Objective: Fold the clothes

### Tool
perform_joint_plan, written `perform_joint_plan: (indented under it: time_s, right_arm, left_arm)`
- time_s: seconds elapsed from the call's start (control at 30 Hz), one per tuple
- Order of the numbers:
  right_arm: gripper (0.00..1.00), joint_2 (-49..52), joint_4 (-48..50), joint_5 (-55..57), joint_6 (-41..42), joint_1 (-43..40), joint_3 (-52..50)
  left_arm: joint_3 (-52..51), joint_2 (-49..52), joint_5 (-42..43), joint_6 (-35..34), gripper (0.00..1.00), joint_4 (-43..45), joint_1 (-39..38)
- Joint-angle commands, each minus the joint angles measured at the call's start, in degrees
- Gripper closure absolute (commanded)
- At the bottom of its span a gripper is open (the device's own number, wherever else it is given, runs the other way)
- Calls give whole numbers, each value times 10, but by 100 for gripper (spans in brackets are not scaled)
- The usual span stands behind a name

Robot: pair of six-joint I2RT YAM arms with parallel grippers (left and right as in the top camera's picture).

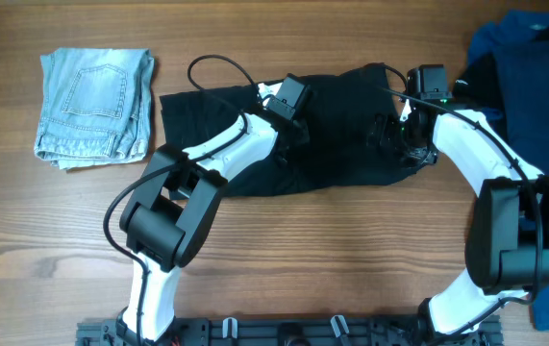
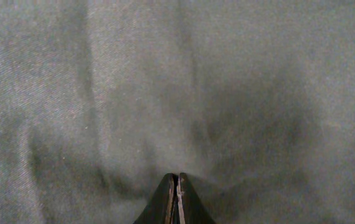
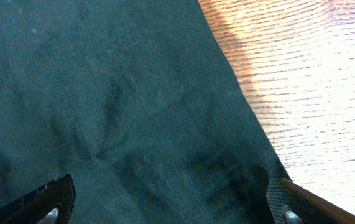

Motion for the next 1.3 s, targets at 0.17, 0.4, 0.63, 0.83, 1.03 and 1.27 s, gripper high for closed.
perform_joint_plan:
  time_s: [0.17,0.4,0.63,0.83,1.03,1.27]
  right_arm:
    - [1,12,3,5,0,0,-3]
    - [0,12,10,-6,1,0,-3]
    - [1,12,10,-5,0,0,-3]
    - [0,12,11,-5,0,1,-3]
    - [0,12,13,-5,0,1,-3]
    - [1,12,16,-6,1,1,-3]
  left_arm:
    - [61,-43,-52,63,96,54,32]
    - [61,10,-80,63,96,77,43]
    - [65,66,-80,77,96,102,42]
    - [117,28,-94,100,96,109,52]
    - [119,54,-96,99,96,98,68]
    - [119,111,-96,95,96,96,68]
